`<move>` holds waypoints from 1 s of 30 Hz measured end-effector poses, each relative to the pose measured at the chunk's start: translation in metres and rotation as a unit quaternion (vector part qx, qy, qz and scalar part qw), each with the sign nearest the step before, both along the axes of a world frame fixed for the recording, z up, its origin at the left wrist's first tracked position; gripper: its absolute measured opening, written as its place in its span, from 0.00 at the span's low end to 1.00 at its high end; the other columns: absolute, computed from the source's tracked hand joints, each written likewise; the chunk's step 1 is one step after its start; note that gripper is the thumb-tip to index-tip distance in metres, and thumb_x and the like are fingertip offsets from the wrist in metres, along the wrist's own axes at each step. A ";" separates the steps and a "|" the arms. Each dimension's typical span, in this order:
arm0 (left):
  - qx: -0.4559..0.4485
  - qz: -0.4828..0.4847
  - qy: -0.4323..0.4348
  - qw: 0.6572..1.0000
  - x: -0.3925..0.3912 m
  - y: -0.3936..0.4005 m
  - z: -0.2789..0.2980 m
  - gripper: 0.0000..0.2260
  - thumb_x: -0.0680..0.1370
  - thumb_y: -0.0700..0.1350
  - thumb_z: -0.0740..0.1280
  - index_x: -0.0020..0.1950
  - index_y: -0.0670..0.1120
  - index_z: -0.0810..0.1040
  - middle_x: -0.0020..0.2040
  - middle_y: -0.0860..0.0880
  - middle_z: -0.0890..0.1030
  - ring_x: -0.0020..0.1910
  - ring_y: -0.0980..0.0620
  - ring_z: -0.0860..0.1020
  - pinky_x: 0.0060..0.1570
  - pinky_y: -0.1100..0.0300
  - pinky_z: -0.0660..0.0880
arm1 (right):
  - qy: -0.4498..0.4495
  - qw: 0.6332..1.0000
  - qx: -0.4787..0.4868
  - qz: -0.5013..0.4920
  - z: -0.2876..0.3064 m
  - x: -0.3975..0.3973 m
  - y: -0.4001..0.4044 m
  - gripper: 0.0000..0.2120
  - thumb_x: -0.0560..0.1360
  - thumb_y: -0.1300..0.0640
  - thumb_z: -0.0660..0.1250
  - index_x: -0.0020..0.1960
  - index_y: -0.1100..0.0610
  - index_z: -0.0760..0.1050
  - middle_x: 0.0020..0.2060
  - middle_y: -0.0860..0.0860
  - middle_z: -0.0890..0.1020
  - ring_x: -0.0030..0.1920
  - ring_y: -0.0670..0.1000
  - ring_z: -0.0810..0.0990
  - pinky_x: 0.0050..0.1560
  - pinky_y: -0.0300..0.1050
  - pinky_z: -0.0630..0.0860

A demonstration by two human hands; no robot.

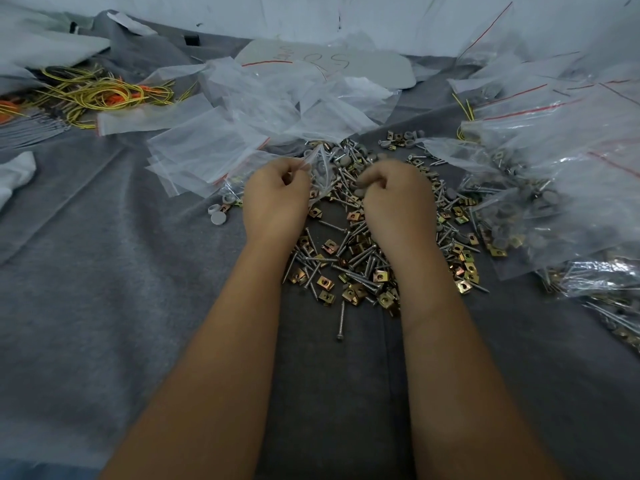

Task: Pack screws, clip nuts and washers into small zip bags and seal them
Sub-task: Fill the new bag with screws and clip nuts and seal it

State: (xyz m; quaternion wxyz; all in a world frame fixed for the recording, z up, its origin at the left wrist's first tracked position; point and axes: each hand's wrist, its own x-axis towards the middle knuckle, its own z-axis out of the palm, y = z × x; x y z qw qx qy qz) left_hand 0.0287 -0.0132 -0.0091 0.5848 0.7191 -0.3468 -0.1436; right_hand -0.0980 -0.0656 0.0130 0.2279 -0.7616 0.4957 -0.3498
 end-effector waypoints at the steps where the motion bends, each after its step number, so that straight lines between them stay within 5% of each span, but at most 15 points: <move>1: -0.001 0.000 0.000 1.000 0.000 0.000 0.000 0.11 0.78 0.44 0.62 0.43 0.60 0.78 0.22 0.60 0.72 0.21 0.60 0.66 0.30 0.60 0.65 | 0.028 0.999 0.019 -0.002 0.001 -0.003 -0.001 0.15 0.74 0.65 0.57 0.45 0.52 0.81 0.43 0.50 0.83 0.33 0.52 0.78 0.38 0.51 0.79; 5: -0.003 0.002 -0.001 1.000 0.000 -0.001 0.000 0.11 0.78 0.44 0.62 0.43 0.59 0.79 0.22 0.60 0.72 0.20 0.60 0.65 0.29 0.61 0.63 | 0.077 0.994 0.067 0.050 0.002 -0.005 -0.003 0.19 0.72 0.67 0.57 0.47 0.51 0.84 0.50 0.50 0.84 0.45 0.52 0.80 0.47 0.48 0.79; 9: -0.001 0.006 0.003 1.000 0.001 -0.001 0.000 0.10 0.78 0.45 0.62 0.43 0.59 0.79 0.22 0.60 0.73 0.21 0.60 0.66 0.30 0.60 0.64 | 0.017 0.988 0.116 0.105 0.000 -0.004 -0.002 0.25 0.73 0.70 0.56 0.59 0.50 0.80 0.51 0.47 0.83 0.34 0.39 0.73 0.31 0.32 0.66; 13: -0.003 0.001 0.006 1.000 0.001 0.000 0.000 0.11 0.78 0.45 0.62 0.41 0.60 0.78 0.22 0.60 0.72 0.20 0.60 0.65 0.31 0.60 0.63 | 0.088 0.993 0.052 0.066 0.000 -0.008 -0.003 0.19 0.75 0.66 0.59 0.56 0.49 0.81 0.52 0.48 0.83 0.49 0.51 0.80 0.53 0.49 0.76; 16: -0.002 0.000 0.008 1.000 0.001 0.000 0.000 0.11 0.77 0.45 0.62 0.41 0.60 0.78 0.22 0.59 0.72 0.20 0.61 0.65 0.31 0.60 0.63 | 0.164 0.986 0.013 0.033 0.000 -0.009 -0.004 0.11 0.75 0.58 0.61 0.46 0.48 0.82 0.43 0.47 0.84 0.43 0.53 0.80 0.65 0.56 0.69; 20: -0.005 0.001 0.006 1.000 0.001 -0.001 0.000 0.11 0.77 0.45 0.62 0.41 0.60 0.78 0.23 0.60 0.73 0.21 0.61 0.65 0.31 0.60 0.64 | 0.192 0.979 -0.016 0.061 -0.001 -0.007 -0.002 0.06 0.73 0.46 0.66 0.46 0.45 0.80 0.37 0.43 0.77 0.44 0.49 0.73 0.63 0.54 0.62; 24: -0.004 0.002 0.005 1.000 0.001 -0.001 0.000 0.12 0.77 0.45 0.62 0.40 0.61 0.78 0.23 0.59 0.73 0.21 0.60 0.65 0.30 0.59 0.64 | 0.248 0.964 -0.003 0.099 0.002 -0.004 0.001 0.09 0.74 0.47 0.68 0.53 0.39 0.80 0.48 0.46 0.81 0.57 0.54 0.75 0.61 0.54 0.64; 30: 0.004 0.002 0.002 1.000 0.001 -0.002 0.000 0.12 0.77 0.45 0.63 0.41 0.61 0.78 0.23 0.60 0.74 0.21 0.60 0.66 0.31 0.60 0.64 | 0.261 0.963 -0.019 0.069 0.002 -0.007 -0.003 0.11 0.75 0.48 0.67 0.54 0.36 0.80 0.56 0.49 0.80 0.62 0.57 0.72 0.65 0.58 0.65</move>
